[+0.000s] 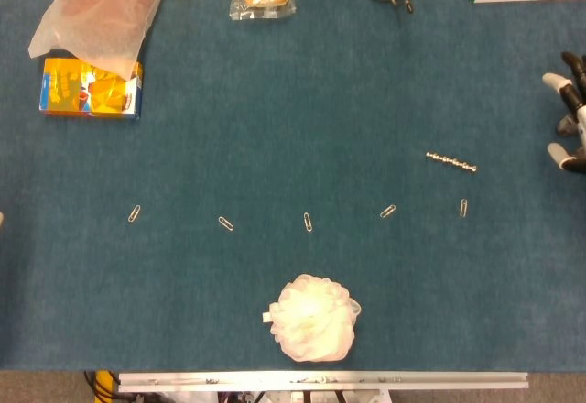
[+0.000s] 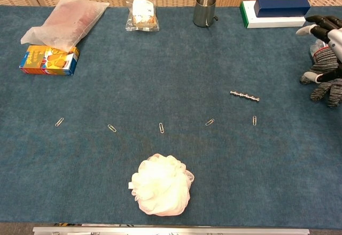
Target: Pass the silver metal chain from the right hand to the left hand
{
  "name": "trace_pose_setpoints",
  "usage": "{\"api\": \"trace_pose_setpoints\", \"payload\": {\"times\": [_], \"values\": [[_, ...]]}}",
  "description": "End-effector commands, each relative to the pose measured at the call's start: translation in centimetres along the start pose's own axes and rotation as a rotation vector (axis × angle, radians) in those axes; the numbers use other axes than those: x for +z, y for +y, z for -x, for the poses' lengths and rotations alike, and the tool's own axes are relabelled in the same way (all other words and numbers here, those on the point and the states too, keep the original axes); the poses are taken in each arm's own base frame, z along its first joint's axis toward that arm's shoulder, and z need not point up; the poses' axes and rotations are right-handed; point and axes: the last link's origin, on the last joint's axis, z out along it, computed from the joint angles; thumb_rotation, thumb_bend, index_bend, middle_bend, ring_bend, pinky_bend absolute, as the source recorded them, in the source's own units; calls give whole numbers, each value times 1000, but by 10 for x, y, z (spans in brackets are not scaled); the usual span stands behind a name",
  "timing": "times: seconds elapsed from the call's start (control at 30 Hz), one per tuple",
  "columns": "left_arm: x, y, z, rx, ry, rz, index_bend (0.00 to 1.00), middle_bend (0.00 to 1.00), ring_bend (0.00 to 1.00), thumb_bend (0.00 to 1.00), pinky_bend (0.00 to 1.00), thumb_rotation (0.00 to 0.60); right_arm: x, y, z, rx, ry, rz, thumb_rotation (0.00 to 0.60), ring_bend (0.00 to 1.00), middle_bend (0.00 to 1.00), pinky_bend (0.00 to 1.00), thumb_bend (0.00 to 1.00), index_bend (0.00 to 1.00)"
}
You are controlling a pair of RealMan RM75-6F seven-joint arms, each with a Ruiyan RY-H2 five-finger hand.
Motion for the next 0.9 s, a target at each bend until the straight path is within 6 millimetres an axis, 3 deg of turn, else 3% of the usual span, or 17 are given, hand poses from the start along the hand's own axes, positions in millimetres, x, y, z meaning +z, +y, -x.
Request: {"api": "trace_pose_setpoints", "payload": {"times": [0.03,0.9], "values": [[0,0,1,-2,-5,-1,384,396,386,154,575,600,3,-2,3,-12,-11,-9,600,0,48,137,147,199],[-8,-10,9,-18,-31,-26,385,411,386,154,575,600,26,-45,34,-14,-72,-120,600,0,20,102,38,143]]}}
